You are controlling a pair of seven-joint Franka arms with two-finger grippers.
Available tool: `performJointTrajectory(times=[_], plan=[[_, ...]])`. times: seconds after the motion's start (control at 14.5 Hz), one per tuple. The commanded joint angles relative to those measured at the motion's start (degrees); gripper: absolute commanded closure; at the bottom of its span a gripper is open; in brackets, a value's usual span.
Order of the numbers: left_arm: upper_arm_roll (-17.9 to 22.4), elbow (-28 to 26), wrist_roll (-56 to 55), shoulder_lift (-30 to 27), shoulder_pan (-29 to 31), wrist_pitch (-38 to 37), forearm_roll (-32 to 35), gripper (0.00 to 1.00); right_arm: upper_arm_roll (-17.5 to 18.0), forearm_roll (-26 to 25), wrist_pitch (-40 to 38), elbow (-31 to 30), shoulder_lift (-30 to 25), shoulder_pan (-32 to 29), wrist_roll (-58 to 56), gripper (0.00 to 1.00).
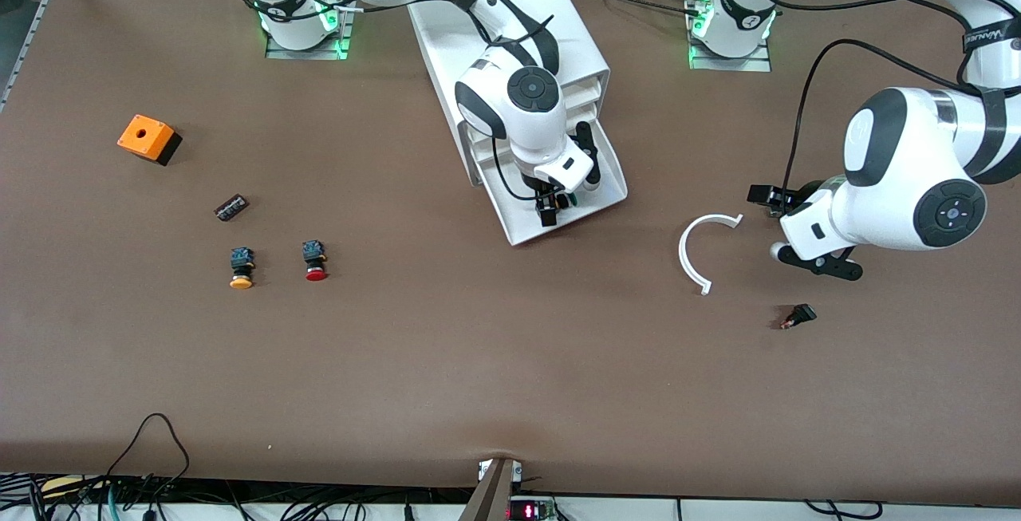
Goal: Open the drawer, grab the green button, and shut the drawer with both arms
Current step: 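Lift the green button out of the drawer with the right gripper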
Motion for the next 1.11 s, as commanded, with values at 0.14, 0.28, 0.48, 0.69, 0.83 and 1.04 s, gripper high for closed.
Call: performJointTrajectory(times=[0.14,0.28,0.48,0.69,0.83,1.04], plan=[[-0.2,0.1,-0.8,0.5,-0.2,-0.7,0.8,0.00,-2.6,-0.6,0.5,0.9,1.0,2.5,0.1,0.06],[-0.2,-0.2,-0.6,0.5,-0.2,-0.9,0.8,0.00,-3.7,-0.5,0.5,1.0,1.0,3.4,-0.1,0.15],[-0.2,-0.2,-0.8,0.5,-0.2,-1.1,0.8,0.00,-3.9,-0.6,0.5,0.9,1.0,3.5,-0.2,0.24],[-0.2,-0.2,-0.9,0.8,-0.2,-1.1,0.8,0.00,-3.9,-0.7,0.5,0.9,1.1,3.5,-0.6,0.29],[-0.3,0.1,-0.5,0.8,-0.2,-1.1,0.8,0.00,-3.9,-0.7,0.5,0.9,1.1,3.6,-0.6,0.32],[-0.2,0.2,-0.4,0.5,-0.4,-1.3,0.8,0.00,-3.9,-1.7,0.3,0.9,1.1,4.1,-0.5,0.41]])
